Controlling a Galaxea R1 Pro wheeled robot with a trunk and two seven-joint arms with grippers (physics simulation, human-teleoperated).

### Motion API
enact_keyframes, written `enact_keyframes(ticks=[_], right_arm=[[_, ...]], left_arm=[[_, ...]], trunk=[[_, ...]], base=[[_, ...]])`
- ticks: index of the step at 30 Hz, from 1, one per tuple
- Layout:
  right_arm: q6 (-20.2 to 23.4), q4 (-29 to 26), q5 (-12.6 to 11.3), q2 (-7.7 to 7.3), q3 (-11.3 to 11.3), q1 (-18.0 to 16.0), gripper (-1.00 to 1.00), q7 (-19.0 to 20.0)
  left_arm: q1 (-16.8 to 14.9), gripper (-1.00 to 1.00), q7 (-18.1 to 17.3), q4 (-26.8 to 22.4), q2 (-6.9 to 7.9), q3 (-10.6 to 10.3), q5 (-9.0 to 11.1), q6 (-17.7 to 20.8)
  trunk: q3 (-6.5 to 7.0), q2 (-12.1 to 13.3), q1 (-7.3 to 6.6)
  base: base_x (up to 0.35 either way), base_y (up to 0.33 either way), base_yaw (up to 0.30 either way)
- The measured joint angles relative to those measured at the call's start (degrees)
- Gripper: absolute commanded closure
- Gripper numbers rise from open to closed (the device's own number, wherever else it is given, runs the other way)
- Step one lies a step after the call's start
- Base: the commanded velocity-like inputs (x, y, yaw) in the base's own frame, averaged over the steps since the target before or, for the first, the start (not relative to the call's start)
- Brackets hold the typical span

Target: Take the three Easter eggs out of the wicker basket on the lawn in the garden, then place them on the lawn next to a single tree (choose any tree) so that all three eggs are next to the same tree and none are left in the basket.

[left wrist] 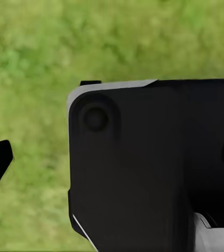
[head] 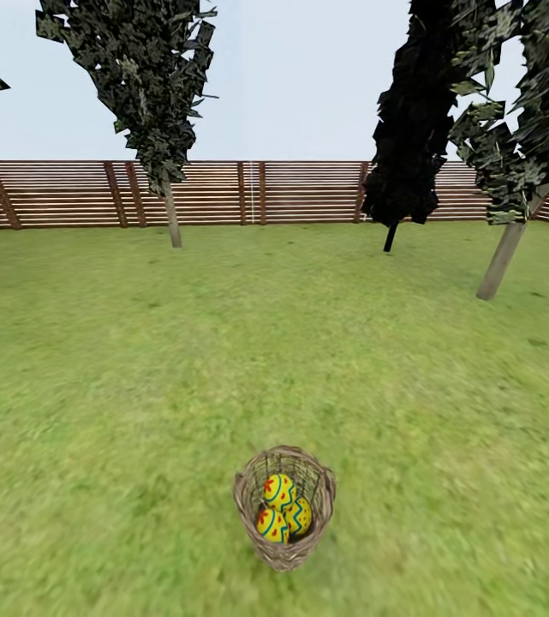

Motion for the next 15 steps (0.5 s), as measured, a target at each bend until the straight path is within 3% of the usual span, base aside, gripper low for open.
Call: enact_keyframes(ticks=[15], right_arm=[[0.0,0.0,0.0,0.00,0.1,0.0,-1.00,0.0]], left_arm=[[0.0,-1.00,0.0,0.0,0.00,0.0,0.0,0.0]], trunk=[[0.39,0.0,0.00]], base=[[0.301,0.063,0.031]])
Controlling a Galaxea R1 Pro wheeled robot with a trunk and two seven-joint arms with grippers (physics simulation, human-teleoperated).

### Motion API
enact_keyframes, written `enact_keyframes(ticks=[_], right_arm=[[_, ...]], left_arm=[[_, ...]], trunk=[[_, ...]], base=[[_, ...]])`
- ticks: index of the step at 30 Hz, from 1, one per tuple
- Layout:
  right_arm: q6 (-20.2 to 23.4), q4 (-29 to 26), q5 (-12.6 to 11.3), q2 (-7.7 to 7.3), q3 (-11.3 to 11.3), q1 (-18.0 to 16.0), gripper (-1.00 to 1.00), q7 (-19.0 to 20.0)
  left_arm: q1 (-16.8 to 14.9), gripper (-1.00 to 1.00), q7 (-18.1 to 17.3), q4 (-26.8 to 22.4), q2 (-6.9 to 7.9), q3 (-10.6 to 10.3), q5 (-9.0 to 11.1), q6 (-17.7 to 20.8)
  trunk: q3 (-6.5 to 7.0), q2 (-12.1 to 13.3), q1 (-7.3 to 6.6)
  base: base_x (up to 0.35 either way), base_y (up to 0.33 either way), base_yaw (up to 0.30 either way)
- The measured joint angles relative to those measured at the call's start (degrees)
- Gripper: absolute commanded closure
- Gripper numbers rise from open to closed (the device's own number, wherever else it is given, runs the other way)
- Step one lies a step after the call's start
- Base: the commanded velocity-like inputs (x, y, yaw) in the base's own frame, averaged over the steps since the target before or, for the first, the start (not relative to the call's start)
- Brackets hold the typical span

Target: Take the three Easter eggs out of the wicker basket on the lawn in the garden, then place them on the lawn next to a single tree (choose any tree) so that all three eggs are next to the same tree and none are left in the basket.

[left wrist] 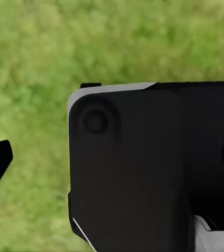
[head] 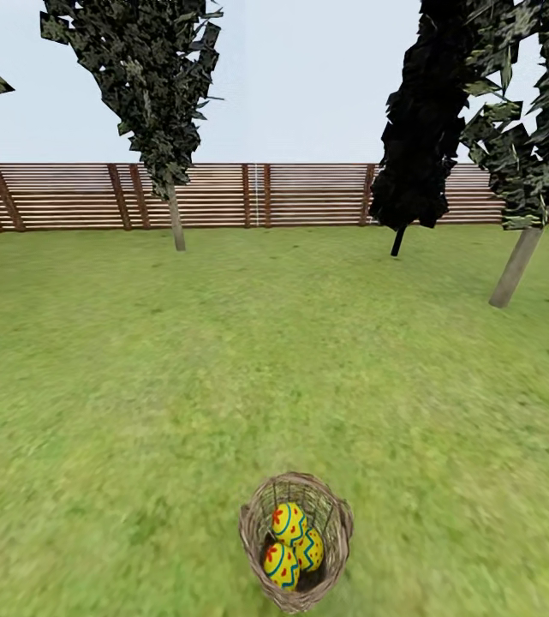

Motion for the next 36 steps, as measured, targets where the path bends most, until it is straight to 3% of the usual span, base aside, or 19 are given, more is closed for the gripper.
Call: enact_keyframes(ticks=[13,36], right_arm=[[0.0,0.0,0.0,0.00,0.0,0.0,-1.00,0.0],[0.1,-0.2,0.0,-0.02,0.1,0.0,-1.00,0.0]], left_arm=[[0.0,-1.00,0.0,0.0,0.00,0.0,0.0,-0.1],[0.0,-1.00,0.0,0.0,0.00,-0.1,0.0,0.0]], trunk=[[0.99,0.0,0.02],[1.08,0.0,0.03]], base=[[0.093,-0.015,0.063],[0.091,-0.087,0.002]])
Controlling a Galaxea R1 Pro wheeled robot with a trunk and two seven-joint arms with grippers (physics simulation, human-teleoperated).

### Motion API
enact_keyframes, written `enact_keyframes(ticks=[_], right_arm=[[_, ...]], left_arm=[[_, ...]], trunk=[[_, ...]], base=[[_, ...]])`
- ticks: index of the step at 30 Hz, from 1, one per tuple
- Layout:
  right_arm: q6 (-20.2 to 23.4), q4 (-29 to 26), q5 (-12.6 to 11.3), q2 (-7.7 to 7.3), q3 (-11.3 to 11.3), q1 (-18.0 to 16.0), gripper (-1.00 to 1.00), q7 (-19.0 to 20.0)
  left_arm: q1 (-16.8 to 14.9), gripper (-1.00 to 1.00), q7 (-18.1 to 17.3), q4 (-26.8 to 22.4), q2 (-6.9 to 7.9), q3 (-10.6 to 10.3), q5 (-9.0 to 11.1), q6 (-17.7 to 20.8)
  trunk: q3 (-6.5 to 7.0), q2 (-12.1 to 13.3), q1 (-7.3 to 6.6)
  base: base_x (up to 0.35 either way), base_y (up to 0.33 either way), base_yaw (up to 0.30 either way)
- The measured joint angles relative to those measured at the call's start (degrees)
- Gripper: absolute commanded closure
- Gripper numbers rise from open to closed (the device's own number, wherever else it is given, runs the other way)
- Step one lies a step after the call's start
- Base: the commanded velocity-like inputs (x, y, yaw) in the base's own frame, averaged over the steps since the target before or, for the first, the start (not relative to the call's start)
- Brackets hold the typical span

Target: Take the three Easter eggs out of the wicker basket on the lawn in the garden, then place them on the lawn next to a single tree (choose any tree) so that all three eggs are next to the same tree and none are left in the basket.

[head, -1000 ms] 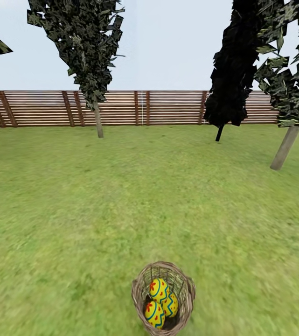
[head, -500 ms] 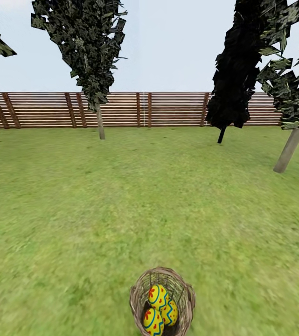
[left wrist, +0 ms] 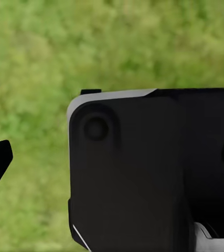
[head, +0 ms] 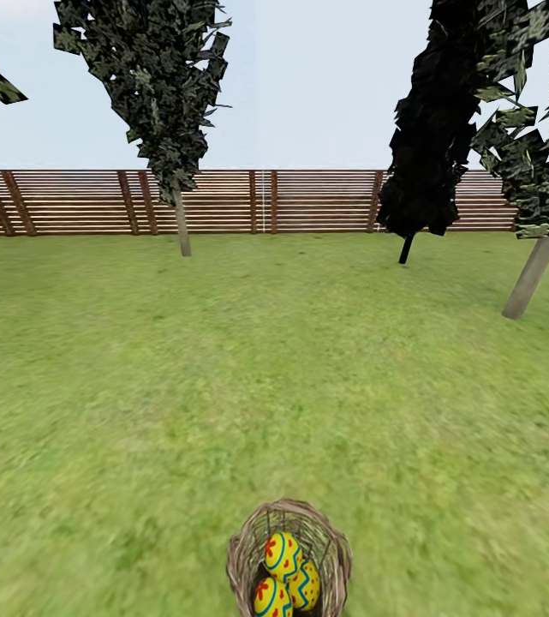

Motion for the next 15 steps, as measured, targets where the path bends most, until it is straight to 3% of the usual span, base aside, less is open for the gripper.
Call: enact_keyframes(ticks=[12,15], right_arm=[[0.1,0.1,-0.1,-0.38,-0.3,0.0,-1.00,0.0],[0.0,0.1,-0.3,-0.68,-1.4,0.0,-1.00,0.0]], left_arm=[[0.0,-1.00,0.0,0.1,0.00,0.1,0.0,0.5],[0.0,-1.00,0.1,0.1,0.00,0.1,-0.1,0.6]], trunk=[[0.00,0.0,0.00],[0.00,0.0,0.00]], base=[[0.005,-0.007,0.000],[0.000,0.000,0.000]])
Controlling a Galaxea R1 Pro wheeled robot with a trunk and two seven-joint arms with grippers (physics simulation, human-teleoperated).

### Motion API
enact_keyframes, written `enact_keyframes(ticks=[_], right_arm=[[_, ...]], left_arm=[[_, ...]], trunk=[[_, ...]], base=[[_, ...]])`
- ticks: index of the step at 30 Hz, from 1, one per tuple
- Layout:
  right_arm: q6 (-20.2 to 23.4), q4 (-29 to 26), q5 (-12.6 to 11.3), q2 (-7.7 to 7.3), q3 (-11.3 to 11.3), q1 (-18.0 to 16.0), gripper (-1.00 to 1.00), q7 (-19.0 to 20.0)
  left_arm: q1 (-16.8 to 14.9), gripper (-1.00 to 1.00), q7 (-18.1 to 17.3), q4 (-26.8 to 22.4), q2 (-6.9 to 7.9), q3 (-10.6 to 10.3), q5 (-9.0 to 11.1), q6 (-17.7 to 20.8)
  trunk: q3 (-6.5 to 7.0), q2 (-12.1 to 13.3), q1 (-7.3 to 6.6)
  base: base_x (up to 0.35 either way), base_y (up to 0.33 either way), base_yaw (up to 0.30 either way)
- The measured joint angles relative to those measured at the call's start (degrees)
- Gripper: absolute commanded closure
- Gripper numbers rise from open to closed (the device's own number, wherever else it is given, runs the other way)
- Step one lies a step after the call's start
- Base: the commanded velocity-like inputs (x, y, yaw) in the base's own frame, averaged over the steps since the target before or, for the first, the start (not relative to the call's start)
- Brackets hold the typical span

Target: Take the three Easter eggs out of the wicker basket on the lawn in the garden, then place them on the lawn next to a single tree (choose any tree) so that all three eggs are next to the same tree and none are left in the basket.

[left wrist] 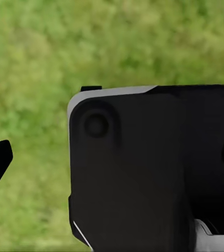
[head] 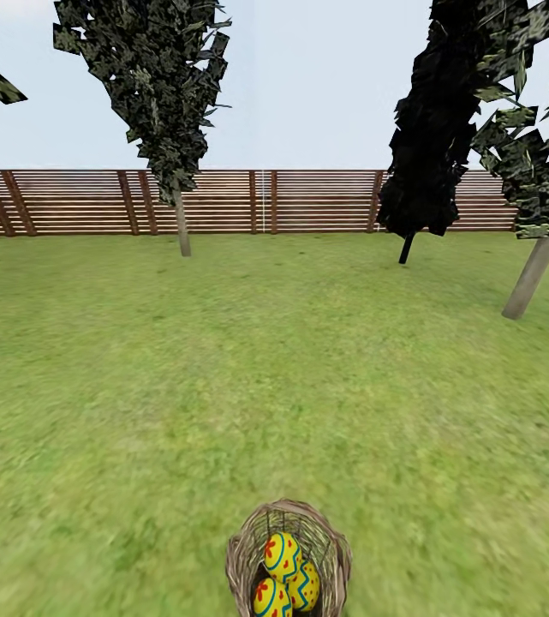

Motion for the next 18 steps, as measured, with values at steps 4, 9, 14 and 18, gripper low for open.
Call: enact_keyframes(ticks=[4,9,14,18], right_arm=[[-0.8,-0.4,-0.1,-0.16,-1.3,0.1,-1.00,-0.2],[-6.7,-2.2,-0.1,-0.38,-7.5,0.4,-1.00,-0.1],[-9.7,-13.2,-0.2,-0.36,-12.7,5.7,-1.00,0.4],[-8.4,-32.2,-0.3,0.18,-13.6,14.5,-1.00,0.6]], left_arm=[[0.0,-1.00,0.1,0.0,0.00,0.0,0.0,0.0],[0.0,-1.00,0.1,0.0,0.03,-0.1,0.0,0.0],[0.0,-1.00,0.0,-0.1,0.13,-0.1,0.0,0.0],[0.0,-1.00,0.2,-0.1,0.16,-0.1,0.1,0.0]], trunk=[[0.00,0.0,0.00],[0.00,0.0,0.00],[0.00,0.0,0.00],[0.00,0.0,-0.01]], base=[[0.000,0.000,0.000],[0.000,0.000,0.000],[0.000,0.000,0.000],[0.000,0.000,0.000]])
